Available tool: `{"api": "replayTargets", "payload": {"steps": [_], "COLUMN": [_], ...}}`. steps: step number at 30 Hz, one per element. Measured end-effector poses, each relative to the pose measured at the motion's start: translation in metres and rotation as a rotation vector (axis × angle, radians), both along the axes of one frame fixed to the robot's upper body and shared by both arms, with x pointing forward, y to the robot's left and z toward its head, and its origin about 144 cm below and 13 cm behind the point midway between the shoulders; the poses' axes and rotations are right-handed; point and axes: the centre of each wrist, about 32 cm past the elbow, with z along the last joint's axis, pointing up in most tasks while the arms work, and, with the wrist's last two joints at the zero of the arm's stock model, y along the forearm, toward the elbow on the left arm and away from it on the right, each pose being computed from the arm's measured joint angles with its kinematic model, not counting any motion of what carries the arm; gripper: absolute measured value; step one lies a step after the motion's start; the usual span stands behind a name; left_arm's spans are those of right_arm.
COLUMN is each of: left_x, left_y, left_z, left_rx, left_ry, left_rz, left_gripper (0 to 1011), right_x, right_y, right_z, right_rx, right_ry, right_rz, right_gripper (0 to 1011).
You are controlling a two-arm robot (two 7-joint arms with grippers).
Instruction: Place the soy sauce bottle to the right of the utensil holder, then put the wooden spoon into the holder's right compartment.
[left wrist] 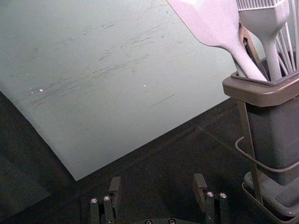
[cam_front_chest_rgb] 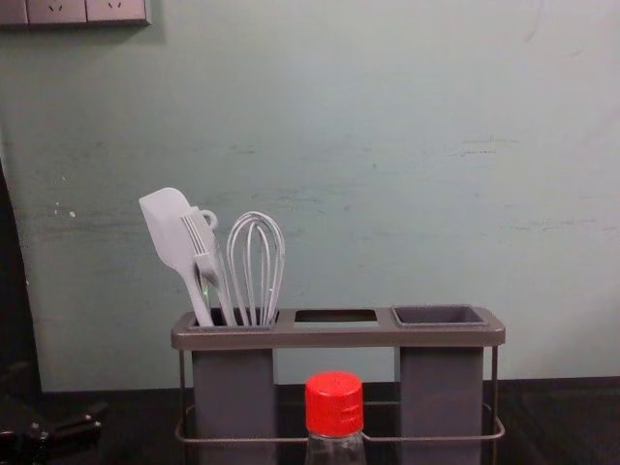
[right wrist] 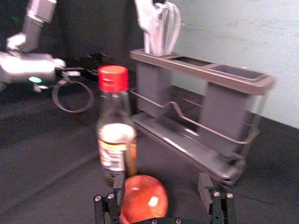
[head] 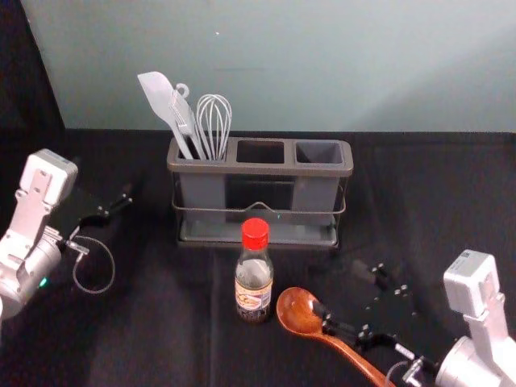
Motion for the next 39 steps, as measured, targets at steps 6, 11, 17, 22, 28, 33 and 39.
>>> {"api": "replayTargets", "payload": {"steps": [6, 11, 17, 22, 28, 33, 39], "left_x": [0.000, 0.000, 0.000, 0.000, 0.000, 0.000, 0.000], "left_y": [0.000, 0.000, 0.000, 0.000, 0.000, 0.000, 0.000], "left_z": [0.000, 0.000, 0.000, 0.000, 0.000, 0.000, 0.000], "left_rx": [0.000, 0.000, 0.000, 0.000, 0.000, 0.000, 0.000], "left_ry": [0.000, 0.000, 0.000, 0.000, 0.000, 0.000, 0.000], "left_rz": [0.000, 0.000, 0.000, 0.000, 0.000, 0.000, 0.000], "left_gripper": [1000, 1000, 1000, 1000, 1000, 1000, 1000], "right_x": [-0.001, -0.001, -0.001, -0.001, 0.000, 0.004, 0.005], "right_y": [0.011, 0.014, 0.013, 0.013, 0.013, 0.017, 0.032], "right_z": [-0.008, -0.010, -0.010, -0.009, -0.008, 0.006, 0.031], "right_rx": [0.053, 0.059, 0.056, 0.055, 0.047, -0.023, -0.159], "right_ry": [0.026, 0.018, 0.018, 0.019, 0.038, 0.115, 0.203], "right_rz": [0.047, 0.047, 0.047, 0.046, 0.043, 0.026, -0.009], "right_gripper": [1002, 1002, 1002, 1002, 1002, 1002, 1002]}}
